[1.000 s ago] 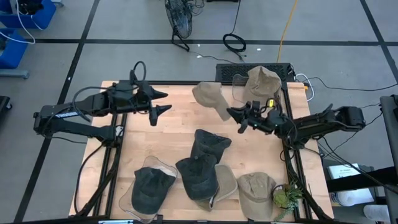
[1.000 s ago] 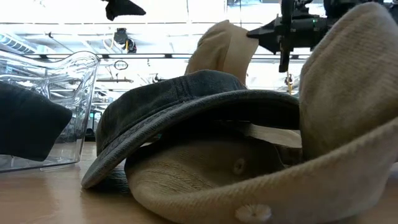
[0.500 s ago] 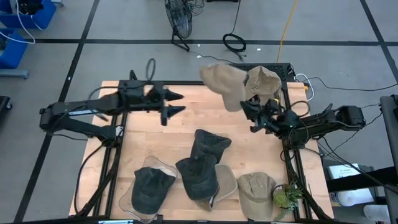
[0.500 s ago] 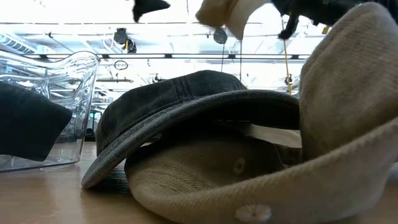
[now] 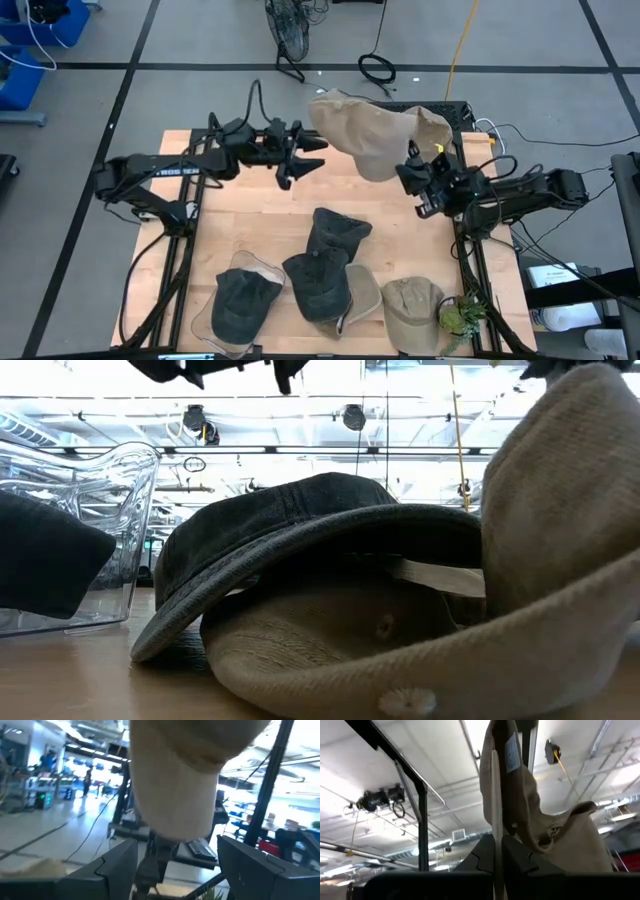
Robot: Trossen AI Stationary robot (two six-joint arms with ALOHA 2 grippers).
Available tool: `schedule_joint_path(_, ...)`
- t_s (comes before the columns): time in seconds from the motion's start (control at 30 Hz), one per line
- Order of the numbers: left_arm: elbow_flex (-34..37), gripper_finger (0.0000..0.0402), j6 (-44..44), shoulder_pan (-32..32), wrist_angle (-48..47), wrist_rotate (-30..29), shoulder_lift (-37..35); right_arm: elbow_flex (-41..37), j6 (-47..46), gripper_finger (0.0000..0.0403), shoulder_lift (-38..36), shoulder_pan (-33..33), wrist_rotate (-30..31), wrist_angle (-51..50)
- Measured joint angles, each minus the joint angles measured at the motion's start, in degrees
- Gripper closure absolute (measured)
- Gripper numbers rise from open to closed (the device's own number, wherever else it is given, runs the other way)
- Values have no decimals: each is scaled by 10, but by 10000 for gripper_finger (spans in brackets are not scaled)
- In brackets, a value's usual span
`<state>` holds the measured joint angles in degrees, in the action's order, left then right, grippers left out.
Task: Pick & Place hat
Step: Put the brown cap into the top transparent bin
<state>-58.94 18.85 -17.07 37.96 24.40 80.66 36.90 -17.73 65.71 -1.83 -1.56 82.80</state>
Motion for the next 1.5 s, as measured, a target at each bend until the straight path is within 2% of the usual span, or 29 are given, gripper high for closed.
schedule_joint_path(0.2,-83,131,-26,-3,-22,58,43,40,-7,395,4,0,-17,-53)
schedule_joint_path(0.33,-144,131,-60,-3,-63,67,60,46,-8,395,5,1,-21,-51)
schedule_joint_path(0.6,-209,131,-153,-5,-129,38,64,46,-25,395,4,5,-32,-45)
schedule_joint_path(0.8,-211,131,-153,-28,-156,11,65,46,-26,394,5,8,-48,-45)
schedule_joint_path(0.9,-211,131,-151,-34,-149,43,65,46,-26,394,4,8,-46,-56)
schedule_joint_path(1.03,-211,131,-134,-34,-118,126,65,46,-23,394,5,2,-28,-73)
schedule_joint_path(1.33,-211,131,-68,-33,-124,233,65,46,-21,394,5,-15,-14,-85)
schedule_joint_path(1.4,-211,141,-47,-34,-124,236,65,46,-13,394,4,-15,7,-92)
schedule_joint_path(1.5,-211,186,-22,-36,-125,236,65,46,-9,391,4,-15,58,-125)
